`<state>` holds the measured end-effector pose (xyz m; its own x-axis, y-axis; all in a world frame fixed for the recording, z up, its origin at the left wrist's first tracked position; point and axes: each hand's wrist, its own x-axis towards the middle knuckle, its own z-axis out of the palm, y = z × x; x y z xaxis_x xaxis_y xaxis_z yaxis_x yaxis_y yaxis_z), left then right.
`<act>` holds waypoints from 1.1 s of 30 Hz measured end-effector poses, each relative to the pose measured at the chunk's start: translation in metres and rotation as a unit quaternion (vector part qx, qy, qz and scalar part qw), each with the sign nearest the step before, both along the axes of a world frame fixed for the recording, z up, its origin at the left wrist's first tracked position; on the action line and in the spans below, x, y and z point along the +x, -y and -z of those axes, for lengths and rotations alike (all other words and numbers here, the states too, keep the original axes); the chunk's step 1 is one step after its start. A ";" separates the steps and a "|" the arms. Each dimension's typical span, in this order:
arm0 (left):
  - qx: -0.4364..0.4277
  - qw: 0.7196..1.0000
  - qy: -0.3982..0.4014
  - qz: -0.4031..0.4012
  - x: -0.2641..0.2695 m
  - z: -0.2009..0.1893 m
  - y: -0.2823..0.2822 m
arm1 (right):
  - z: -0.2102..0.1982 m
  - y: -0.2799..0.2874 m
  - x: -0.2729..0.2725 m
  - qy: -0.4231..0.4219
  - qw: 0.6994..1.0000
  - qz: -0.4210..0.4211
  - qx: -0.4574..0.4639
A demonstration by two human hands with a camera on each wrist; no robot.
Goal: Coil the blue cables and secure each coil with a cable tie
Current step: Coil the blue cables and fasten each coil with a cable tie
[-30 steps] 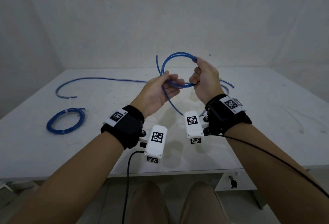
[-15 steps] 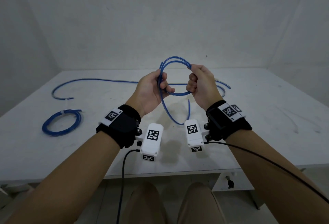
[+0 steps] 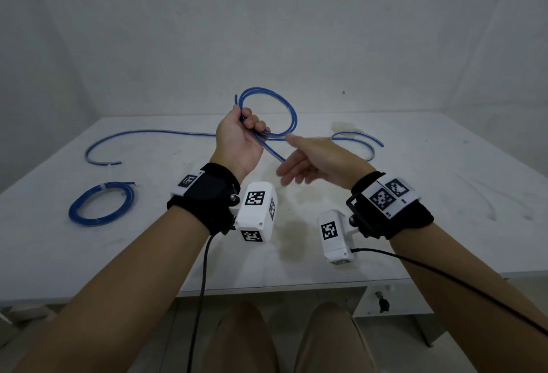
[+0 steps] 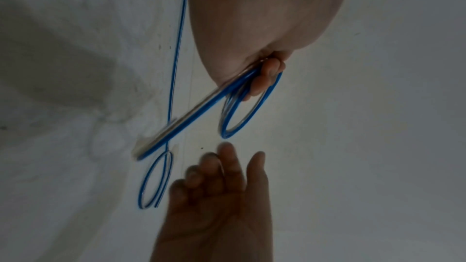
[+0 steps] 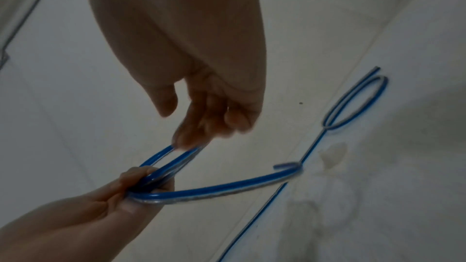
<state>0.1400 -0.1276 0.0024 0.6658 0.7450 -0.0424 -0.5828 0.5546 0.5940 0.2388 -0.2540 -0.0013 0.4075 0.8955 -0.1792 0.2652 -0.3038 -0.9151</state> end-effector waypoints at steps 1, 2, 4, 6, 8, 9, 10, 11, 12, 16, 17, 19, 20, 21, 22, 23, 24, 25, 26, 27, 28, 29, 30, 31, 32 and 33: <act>-0.005 1.000 0.007 -0.002 0.001 0.000 0.001 | 0.002 -0.001 -0.002 -0.018 0.999 -0.018 -0.025; -0.009 1.000 0.011 -0.002 0.002 0.000 0.002 | 0.005 -0.003 -0.004 -0.046 0.998 -0.015 -0.026; -0.015 1.000 0.011 -0.001 0.002 0.001 0.003 | 0.009 -0.009 -0.003 -0.123 0.992 0.024 0.025; -0.016 1.000 -0.002 0.002 0.002 0.002 0.004 | 0.011 -0.013 0.001 -0.213 0.970 0.067 0.096; -0.013 1.000 -0.016 0.010 0.001 0.005 0.006 | 0.011 -0.016 0.004 -0.279 0.943 0.097 0.155; -0.011 1.000 -0.023 0.013 0.001 0.006 0.007 | 0.010 -0.017 0.004 -0.308 0.927 0.114 0.182; -0.010 0.999 -0.029 0.015 0.001 0.008 0.008 | 0.009 -0.017 0.005 -0.336 0.909 0.132 0.209; -0.008 0.999 -0.036 0.016 0.000 0.009 0.010 | 0.008 -0.018 0.006 -0.362 0.890 0.147 0.235; -0.006 0.999 -0.043 0.017 0.000 0.011 0.011 | 0.007 -0.018 0.006 -0.379 0.875 0.158 0.256; 0.015 0.996 -0.082 0.022 0.001 0.014 0.015 | 0.006 -0.019 0.008 -0.415 0.851 0.175 0.269; 0.024 0.995 -0.096 0.026 0.001 0.015 0.015 | 0.006 -0.019 0.008 -0.421 0.848 0.181 0.266; 0.046 0.990 -0.124 0.038 0.000 0.017 0.016 | 0.006 -0.020 0.008 -0.425 0.845 0.190 0.264; 0.056 0.988 -0.136 0.046 -0.001 0.018 0.016 | 0.006 -0.019 0.008 -0.420 0.848 0.192 0.262; 0.067 0.985 -0.148 0.053 -0.002 0.018 0.017 | 0.006 -0.018 0.008 -0.413 0.852 0.191 0.259; 0.078 0.982 -0.160 0.062 -0.003 0.017 0.017 | 0.006 -0.017 0.009 -0.405 0.857 0.190 0.255; 0.089 0.979 -0.171 0.072 -0.004 0.016 0.017 | 0.005 -0.016 0.009 -0.400 0.860 0.190 0.252; 0.103 0.975 -0.182 0.081 -0.005 0.015 0.017 | 0.005 -0.015 0.010 -0.397 0.862 0.191 0.251; 0.118 0.970 -0.192 0.088 -0.006 0.013 0.017 | 0.005 -0.014 0.010 -0.393 0.864 0.190 0.251; 0.135 0.965 -0.203 0.092 -0.006 0.011 0.017 | 0.006 -0.012 0.011 -0.388 0.866 0.189 0.251; 0.152 0.960 -0.215 0.095 -0.007 0.010 0.017 | 0.006 -0.011 0.011 -0.383 0.869 0.185 0.251; 0.168 0.954 -0.227 0.098 -0.008 0.009 0.017 | 0.007 -0.009 0.012 -0.377 0.873 0.181 0.251; 0.180 0.949 -0.239 0.101 -0.010 0.009 0.017 | 0.006 -0.008 0.013 -0.373 0.876 0.176 0.249; 0.187 0.945 -0.247 0.103 -0.011 0.008 0.016 | 0.006 -0.007 0.014 -0.367 0.881 0.171 0.245; 0.190 0.943 -0.252 0.104 -0.012 0.008 0.015 | 0.006 -0.006 0.014 -0.359 0.886 0.165 0.240; 0.190 0.942 -0.255 0.104 -0.013 0.007 0.014 | 0.005 -0.005 0.015 -0.350 0.892 0.161 0.236; 0.189 0.942 -0.257 0.102 -0.014 0.007 0.013 | 0.005 -0.004 0.015 -0.339 0.898 0.158 0.231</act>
<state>0.1261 -0.1408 -0.0043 0.7609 0.6301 -0.1550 -0.0692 0.3163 0.9461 0.2542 -0.2497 -0.0059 0.5922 0.7968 -0.1202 -0.4325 0.1884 -0.8817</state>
